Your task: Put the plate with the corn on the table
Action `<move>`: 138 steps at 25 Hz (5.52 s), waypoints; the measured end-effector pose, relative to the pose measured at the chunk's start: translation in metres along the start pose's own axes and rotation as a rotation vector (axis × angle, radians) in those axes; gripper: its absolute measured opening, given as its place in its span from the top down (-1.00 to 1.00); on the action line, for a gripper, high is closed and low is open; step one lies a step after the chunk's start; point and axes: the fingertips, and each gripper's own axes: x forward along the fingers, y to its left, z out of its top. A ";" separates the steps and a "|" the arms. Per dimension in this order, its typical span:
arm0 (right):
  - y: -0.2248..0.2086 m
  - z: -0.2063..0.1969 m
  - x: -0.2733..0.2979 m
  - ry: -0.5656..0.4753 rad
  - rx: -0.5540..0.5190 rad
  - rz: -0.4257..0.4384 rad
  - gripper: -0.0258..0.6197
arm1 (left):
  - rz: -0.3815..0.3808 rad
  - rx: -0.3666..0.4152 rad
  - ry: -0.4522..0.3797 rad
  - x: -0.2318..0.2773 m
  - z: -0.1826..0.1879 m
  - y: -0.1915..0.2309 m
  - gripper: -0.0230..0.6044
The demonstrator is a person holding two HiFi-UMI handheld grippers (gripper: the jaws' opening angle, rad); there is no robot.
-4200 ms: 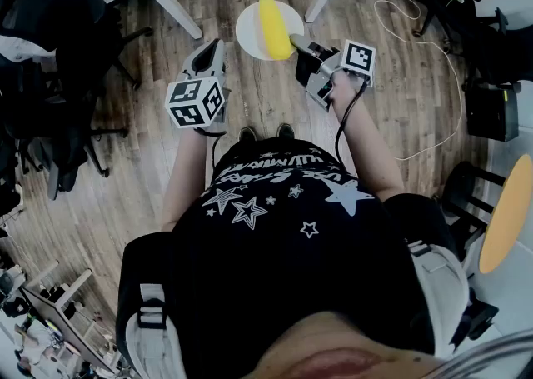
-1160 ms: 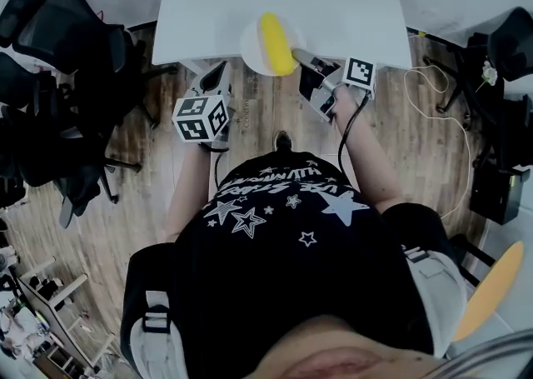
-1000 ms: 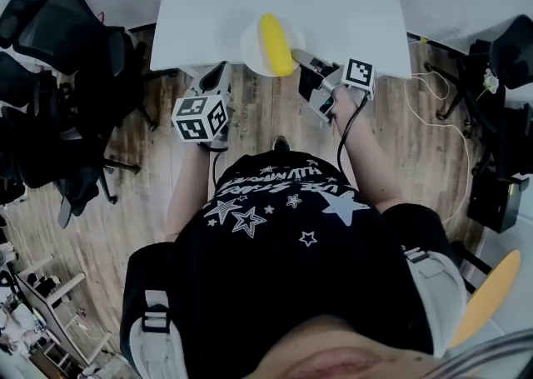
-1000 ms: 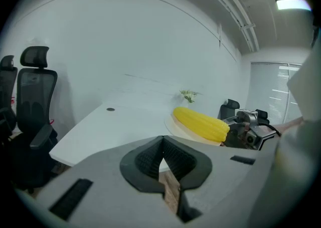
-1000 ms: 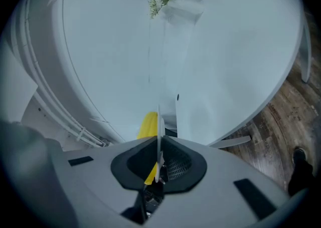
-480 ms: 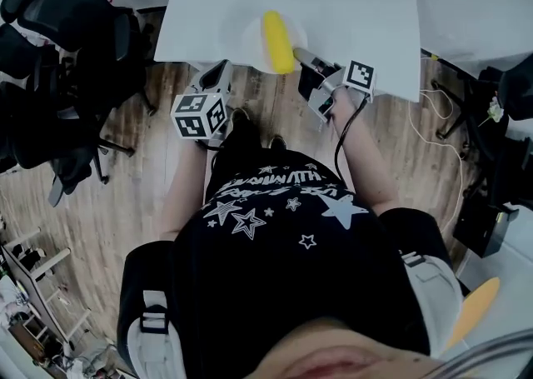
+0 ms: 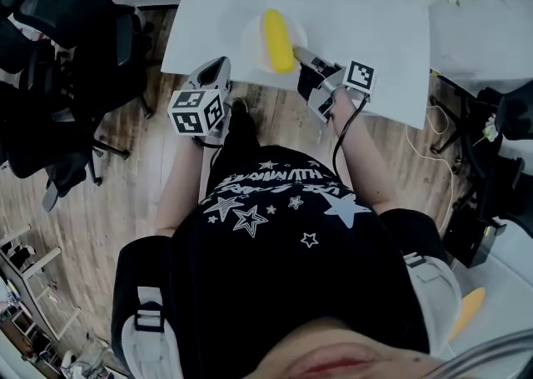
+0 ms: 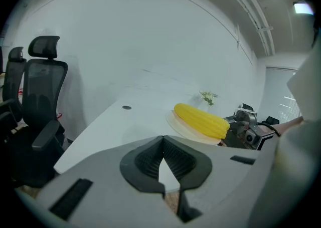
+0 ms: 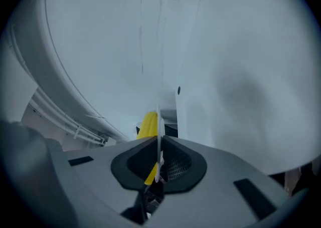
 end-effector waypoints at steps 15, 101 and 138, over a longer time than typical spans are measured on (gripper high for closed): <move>0.006 0.079 0.147 0.028 -0.015 0.004 0.84 | 0.023 -0.015 0.000 0.086 0.076 0.124 0.91; -0.105 0.134 0.388 -0.027 0.141 -0.439 0.87 | 0.026 -0.107 0.095 0.178 0.085 0.308 0.91; -0.107 0.154 0.364 0.055 -0.350 -0.779 0.74 | 0.015 -0.104 0.109 0.172 0.080 0.301 0.91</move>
